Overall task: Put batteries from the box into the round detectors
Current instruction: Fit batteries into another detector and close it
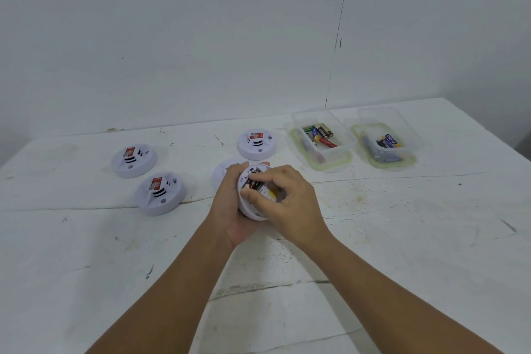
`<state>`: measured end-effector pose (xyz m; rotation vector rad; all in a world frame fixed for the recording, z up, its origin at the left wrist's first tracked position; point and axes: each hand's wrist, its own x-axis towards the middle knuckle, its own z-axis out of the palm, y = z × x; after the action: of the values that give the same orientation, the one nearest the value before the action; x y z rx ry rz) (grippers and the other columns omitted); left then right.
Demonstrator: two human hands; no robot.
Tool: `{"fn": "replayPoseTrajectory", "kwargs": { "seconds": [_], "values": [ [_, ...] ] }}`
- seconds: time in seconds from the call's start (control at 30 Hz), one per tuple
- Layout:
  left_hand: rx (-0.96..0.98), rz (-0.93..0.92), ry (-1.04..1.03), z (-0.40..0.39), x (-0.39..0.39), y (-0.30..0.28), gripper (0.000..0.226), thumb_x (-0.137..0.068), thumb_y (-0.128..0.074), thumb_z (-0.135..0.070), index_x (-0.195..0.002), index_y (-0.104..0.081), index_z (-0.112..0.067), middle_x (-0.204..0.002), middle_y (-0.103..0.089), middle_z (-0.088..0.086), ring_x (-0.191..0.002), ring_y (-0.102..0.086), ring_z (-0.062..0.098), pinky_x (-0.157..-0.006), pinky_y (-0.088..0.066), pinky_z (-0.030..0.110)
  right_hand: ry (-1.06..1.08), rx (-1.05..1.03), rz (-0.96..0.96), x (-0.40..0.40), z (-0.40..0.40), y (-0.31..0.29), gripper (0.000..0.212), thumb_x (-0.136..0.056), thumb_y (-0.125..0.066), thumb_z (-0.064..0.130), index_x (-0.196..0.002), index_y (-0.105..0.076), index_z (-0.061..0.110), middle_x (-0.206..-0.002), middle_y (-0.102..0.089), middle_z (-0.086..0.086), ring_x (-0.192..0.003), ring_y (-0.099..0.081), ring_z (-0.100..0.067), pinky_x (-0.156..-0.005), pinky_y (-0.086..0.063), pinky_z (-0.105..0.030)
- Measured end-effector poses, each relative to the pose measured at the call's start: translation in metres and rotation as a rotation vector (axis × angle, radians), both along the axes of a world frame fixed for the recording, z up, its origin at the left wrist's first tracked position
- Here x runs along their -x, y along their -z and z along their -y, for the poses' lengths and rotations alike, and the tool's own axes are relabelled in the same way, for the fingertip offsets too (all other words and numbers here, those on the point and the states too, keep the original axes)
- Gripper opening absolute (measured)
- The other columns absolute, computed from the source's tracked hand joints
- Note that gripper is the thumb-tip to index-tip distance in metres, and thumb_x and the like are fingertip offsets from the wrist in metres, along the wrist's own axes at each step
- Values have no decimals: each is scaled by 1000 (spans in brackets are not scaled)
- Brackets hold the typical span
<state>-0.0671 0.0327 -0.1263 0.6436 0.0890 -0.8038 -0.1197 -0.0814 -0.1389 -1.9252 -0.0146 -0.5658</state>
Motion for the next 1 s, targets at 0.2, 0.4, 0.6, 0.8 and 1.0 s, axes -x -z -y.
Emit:
{"fn": "replayPoseTrajectory", "kwargs": {
  "seconds": [0.2,0.4,0.6,0.8,1.0],
  "values": [
    [24,-31,24,-7,4,-2,35,-101,-51,-43,-113,-63,-13,-101,-69,6,-98,-71,23,-80,-59,37,-70,42,18,0,1,0,34,-79,-81,39,-112,-80,32,-113,-64,15,-117,-57,-8,-99,-49,-28],
    [2,-2,29,-10,10,-12,32,-100,-51,-41,-97,-70,-14,-95,-69,2,-93,-70,19,-83,-56,32,-53,163,197,-3,-2,-5,23,-81,-85,22,-102,-77,24,-105,-69,12,-101,-60,-12,-88,-49,-31],
    [-5,-17,37,-13,14,-16,37,-99,-51,-42,-100,-73,-12,-100,-70,5,-93,-72,23,-76,-59,34,-73,163,229,-4,0,-4,29,-78,-87,25,-106,-78,24,-109,-67,9,-105,-59,-14,-90,-47,-24],
    [-28,-15,43,-13,12,-19,34,-97,-54,-41,-105,-70,-12,-99,-71,6,-92,-73,22,-79,-58,31,-73,136,268,-7,2,5,28,-78,-87,27,-103,-80,18,-107,-66,6,-105,-63,-16,-88,-51,-26],
    [-25,-21,42,-12,7,-20,37,-95,-57,-41,-117,-65,-13,-106,-69,8,-97,-72,24,-80,-59,33,-69,119,293,-11,3,5,28,-77,-89,29,-101,-79,18,-105,-67,5,-104,-64,-17,-86,-53,-28]
  ]
}}
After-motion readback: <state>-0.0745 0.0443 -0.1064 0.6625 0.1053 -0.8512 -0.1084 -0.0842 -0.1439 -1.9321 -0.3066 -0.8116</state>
